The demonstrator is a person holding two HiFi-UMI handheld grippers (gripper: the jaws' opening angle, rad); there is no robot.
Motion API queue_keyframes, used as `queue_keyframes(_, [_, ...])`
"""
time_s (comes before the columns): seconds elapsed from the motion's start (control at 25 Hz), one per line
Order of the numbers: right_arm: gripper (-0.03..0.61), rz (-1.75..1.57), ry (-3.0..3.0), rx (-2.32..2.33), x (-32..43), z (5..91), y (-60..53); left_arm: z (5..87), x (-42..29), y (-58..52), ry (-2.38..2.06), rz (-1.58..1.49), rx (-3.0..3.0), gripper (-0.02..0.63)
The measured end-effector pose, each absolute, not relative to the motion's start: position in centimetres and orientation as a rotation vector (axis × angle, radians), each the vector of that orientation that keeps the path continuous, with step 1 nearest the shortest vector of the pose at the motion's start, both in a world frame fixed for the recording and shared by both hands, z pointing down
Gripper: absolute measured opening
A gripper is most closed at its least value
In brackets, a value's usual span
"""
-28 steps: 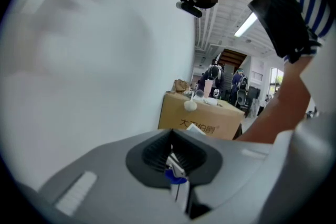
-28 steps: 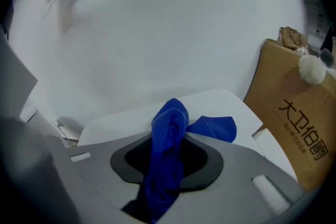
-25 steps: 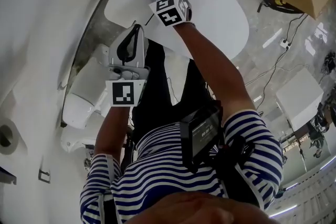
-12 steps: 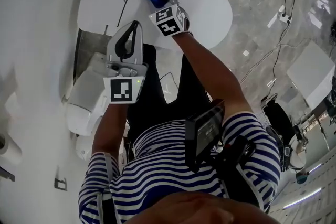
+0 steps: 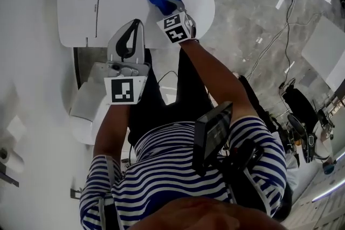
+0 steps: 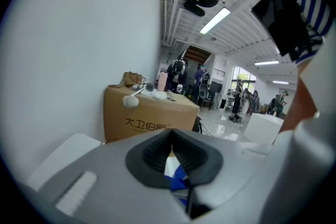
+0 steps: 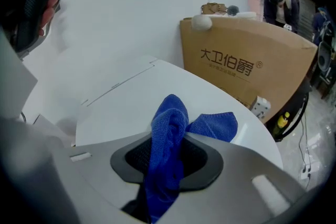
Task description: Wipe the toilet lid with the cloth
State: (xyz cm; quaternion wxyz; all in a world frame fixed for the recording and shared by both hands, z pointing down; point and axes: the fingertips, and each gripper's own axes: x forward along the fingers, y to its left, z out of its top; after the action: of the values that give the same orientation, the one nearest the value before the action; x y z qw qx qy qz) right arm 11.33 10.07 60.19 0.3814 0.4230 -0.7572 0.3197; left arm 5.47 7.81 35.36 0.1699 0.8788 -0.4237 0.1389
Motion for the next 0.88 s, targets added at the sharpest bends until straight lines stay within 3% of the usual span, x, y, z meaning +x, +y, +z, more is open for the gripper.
queue_keyframes(0.52, [0.115, 0.953, -1.806, 1.249, 25.7, 61.3, 17.5, 35.5, 19.2, 10.1, -1.002, 0.424, 2.611, 0.002])
queue_keyframes(0.88, [0.115, 0.991, -1.755, 1.307, 30.2, 61.3, 22.0, 35.2, 24.2, 12.4, -0.902, 0.433, 2.66, 0.002])
